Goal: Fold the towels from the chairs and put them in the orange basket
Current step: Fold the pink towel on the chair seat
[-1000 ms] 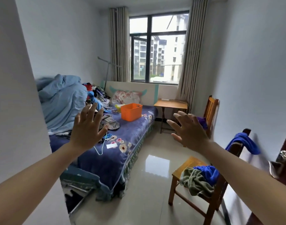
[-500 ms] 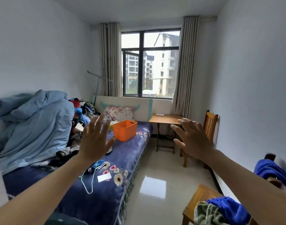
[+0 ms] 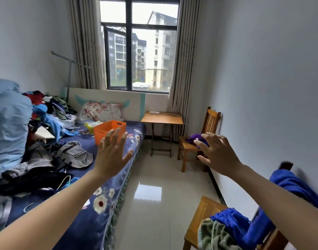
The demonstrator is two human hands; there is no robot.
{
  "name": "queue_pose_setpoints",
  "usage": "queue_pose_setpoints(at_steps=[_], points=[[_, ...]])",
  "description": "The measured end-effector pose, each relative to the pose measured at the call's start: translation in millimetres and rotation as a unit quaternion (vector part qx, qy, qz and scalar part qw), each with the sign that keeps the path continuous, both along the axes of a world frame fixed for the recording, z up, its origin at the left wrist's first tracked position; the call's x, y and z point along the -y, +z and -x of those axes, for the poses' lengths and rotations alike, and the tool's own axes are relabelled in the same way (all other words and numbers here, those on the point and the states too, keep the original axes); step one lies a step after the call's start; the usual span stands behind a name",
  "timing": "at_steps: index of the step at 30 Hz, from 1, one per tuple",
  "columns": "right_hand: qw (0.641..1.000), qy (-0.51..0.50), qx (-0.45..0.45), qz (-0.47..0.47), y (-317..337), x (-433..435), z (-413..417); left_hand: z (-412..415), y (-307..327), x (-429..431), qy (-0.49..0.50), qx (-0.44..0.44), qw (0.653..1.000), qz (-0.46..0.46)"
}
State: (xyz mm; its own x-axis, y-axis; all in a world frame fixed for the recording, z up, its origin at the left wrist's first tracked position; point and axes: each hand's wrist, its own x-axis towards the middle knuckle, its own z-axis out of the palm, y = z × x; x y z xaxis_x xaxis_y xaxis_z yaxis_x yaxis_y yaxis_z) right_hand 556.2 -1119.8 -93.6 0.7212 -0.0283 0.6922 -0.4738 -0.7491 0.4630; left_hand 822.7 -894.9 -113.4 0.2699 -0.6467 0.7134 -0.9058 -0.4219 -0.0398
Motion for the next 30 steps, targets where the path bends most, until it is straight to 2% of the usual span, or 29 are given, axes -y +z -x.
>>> queue_pose_setpoints(at_steps=[6,12,16,24,27,30], points=[[0.999,0.033,0.006,-0.001,-5.6,82.8,-62.0,-44.7,27.9,88.5,-0.005,-0.015,0.999,0.028],[0.999,0.04,0.02,-0.017,-17.1,152.9,-122.8,-101.9,15.4,152.7,-0.009,-0.014,1.0,0.016],[0.999,0.027,0.019,-0.039,-25.9,200.5,-170.0,-154.8,8.0,197.4,-0.007,-0.023,1.0,0.013],[1.0,-0.015,-0.006,-0.001,-13.2,309.8,-281.9,-292.5,5.0,316.8,-0.006,-0.06,0.998,-0.012],[0.999,-0.04,0.017,-0.032,-10.4,352.8,-310.7,-338.4,10.3,371.7,-0.018,-0.063,0.998,-0.007],[0.996,-0.064,0.024,-0.065,-20.4,392.6,-325.3,-364.8,0.4,431.1,-0.047,-0.101,0.993,-0.027]])
